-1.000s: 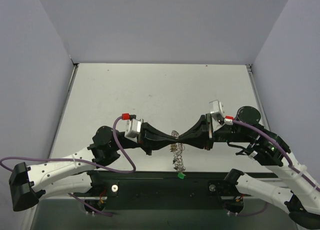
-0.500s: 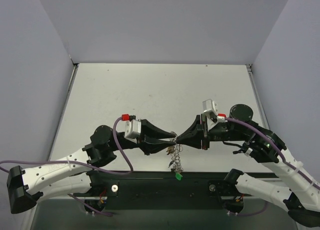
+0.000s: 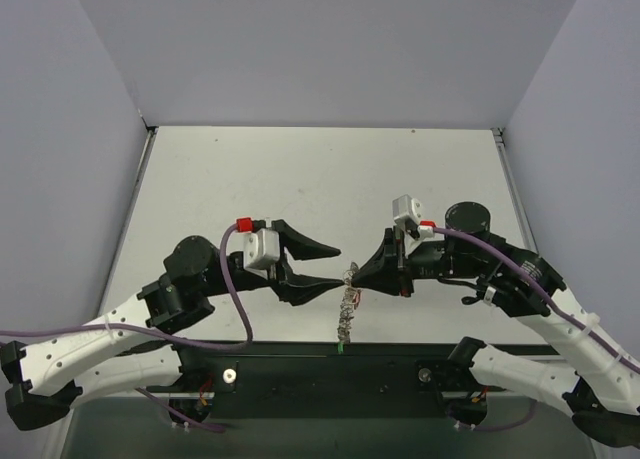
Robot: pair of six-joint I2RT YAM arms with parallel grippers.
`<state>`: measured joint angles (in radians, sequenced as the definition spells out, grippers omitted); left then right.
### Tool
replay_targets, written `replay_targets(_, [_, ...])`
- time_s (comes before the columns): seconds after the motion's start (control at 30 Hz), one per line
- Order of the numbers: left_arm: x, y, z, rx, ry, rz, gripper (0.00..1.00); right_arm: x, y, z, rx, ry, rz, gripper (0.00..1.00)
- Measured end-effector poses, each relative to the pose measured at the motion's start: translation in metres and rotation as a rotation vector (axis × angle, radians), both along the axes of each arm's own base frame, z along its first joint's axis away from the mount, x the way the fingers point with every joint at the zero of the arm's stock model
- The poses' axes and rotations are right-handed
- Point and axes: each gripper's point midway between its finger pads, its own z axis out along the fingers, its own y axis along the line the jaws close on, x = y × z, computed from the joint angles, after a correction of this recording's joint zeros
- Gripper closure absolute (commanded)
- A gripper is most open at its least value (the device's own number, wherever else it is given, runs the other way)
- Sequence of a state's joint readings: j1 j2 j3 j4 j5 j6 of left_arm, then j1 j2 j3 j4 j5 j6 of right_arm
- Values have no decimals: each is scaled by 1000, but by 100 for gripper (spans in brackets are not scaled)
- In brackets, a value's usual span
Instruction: Put the keys on the keyring
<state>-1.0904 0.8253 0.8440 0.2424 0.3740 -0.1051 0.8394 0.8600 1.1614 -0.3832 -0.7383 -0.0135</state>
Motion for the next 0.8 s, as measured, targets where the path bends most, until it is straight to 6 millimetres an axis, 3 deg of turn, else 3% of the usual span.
replay_targets(0.13, [4, -2, 11, 90, 1, 12, 34, 2, -1, -2, -43, 8, -4, 100])
replay_targets(0.23, [7, -7, 8, 173, 13, 14, 34, 4, -3, -5, -83, 14, -6, 100])
replay_targets(0.37, [11, -17, -15, 335, 49, -9, 34, 4, -5, -12, -137, 28, 3, 100])
replay_targets(0.57, [10, -23, -71, 567, 133, -57, 39, 3, -7, -26, -205, 55, 17, 100])
replay_targets(0.67, [6, -21, -82, 609, 149, -72, 48, 2, -9, -30, -222, 59, 18, 100])
replay_targets(0.8, [2, -20, -82, 612, 146, -92, 49, 1, -10, -30, -226, 58, 22, 100])
